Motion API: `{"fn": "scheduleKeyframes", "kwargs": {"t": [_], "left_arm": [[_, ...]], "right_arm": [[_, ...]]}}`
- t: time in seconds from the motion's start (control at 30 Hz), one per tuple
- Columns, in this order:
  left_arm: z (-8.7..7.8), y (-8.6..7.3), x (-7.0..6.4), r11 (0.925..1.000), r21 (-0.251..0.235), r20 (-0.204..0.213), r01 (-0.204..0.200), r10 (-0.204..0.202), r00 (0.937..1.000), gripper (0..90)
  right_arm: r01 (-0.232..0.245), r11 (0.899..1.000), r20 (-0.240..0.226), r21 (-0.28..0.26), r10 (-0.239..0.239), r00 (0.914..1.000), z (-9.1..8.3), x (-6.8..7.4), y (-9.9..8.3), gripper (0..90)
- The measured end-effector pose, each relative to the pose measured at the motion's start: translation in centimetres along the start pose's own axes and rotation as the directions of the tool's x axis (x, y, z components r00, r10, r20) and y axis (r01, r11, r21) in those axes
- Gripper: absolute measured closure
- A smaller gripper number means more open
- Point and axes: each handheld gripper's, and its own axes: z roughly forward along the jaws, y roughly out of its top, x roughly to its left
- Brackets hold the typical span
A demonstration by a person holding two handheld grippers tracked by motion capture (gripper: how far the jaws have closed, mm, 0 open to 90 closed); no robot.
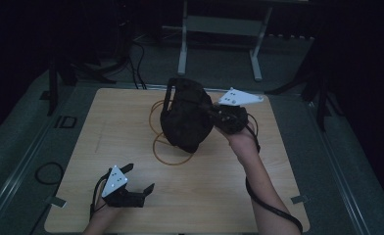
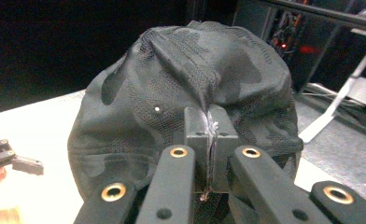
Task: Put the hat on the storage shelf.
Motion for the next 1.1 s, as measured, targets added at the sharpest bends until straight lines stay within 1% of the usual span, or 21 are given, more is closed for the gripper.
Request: {"fn": "scheduleKeyframes", "kwargs": {"t": [0.17, 0.4, 0.47, 0.53, 0.7, 0.83, 0.87, 0.93, 1.03, 1.1], "left_arm": [[-0.1, 0.0, 0.0, 1.0, 0.002, 0.007, 0.0, 0.0, 1.0, 0.1], [-0.3, 0.0, 0.3, 0.9997, -0.013, 0.003, 0.018, -0.018, 0.9998, 0.1], [-0.3, 0.0, 0.3, 0.9997, -0.013, 0.002, 0.021, -0.021, 0.9998, 0.1], [-0.3, -0.1, 0.4, 0.9996, -0.014, 0.006, 0.024, -0.024, 0.9997, 0.1], [-0.2, -0.3, 0.4, 0.9994, -0.008, 0.016, 0.032, -0.032, 0.9994, 0.1], [-0.1, -0.3, 0.3, 0.9997, -0.005, 0.015, 0.025, -0.025, 0.9996, 0.1], [-0.2, -0.3, 0.3, 0.9996, -0.006, 0.015, 0.026, -0.026, 0.9995, 0.1], [-0.2, -0.2, 0.3, 0.9995, -0.012, 0.017, 0.029, -0.029, 0.9994, 0.1], [-0.3, -0.2, 0.4, 0.9993, -0.017, 0.018, 0.032, -0.032, 0.9993, 0.1], [-0.3, -0.2, 0.4, 0.9993, -0.016, 0.02, 0.034, -0.034, 0.9992, 0.1]], "right_arm": [[-0.013, 1.0, -0.007, 0.012, 0.013, 0.9999, 1.4, 0.2, -0.3, 89.1], [-0.012, 0.999, -0.012, 0.03, 0.012, 0.9999, 2.9, 0.6, -0.4, 89.0], [-0.017, 0.999, -0.018, 0.036, 0.018, 0.9997, 3.2, 0.7, -0.4, 89.0], [-0.012, 0.999, -0.012, 0.038, 0.013, 0.9998, 3.5, 0.7, -0.4, 88.8], [-0.009, 0.999, -0.023, 0.037, 0.01, 0.9997, 3.7, 0.9, -0.3, 87.9], [-0.021, 1.0, -0.041, 0.024, 0.022, 0.9989, 4.0, 0.6, -0.4, 82.2], [-0.018, 1.0, -0.042, 0.024, 0.019, 0.999, 4.0, 0.7, -0.3, 79.2], [-0.013, 1.0, -0.042, 0.025, 0.014, 0.999, 4.1, 0.7, -0.2, 78.6], [-0.006, 1.0, -0.04, 0.028, 0.007, 0.9992, 4.1, 0.8, -0.1, 74.3], [-0.009, 1.0, -0.041, 0.028, 0.01, 0.9991, 4.0, 0.7, -0.1, 74.0]]}}
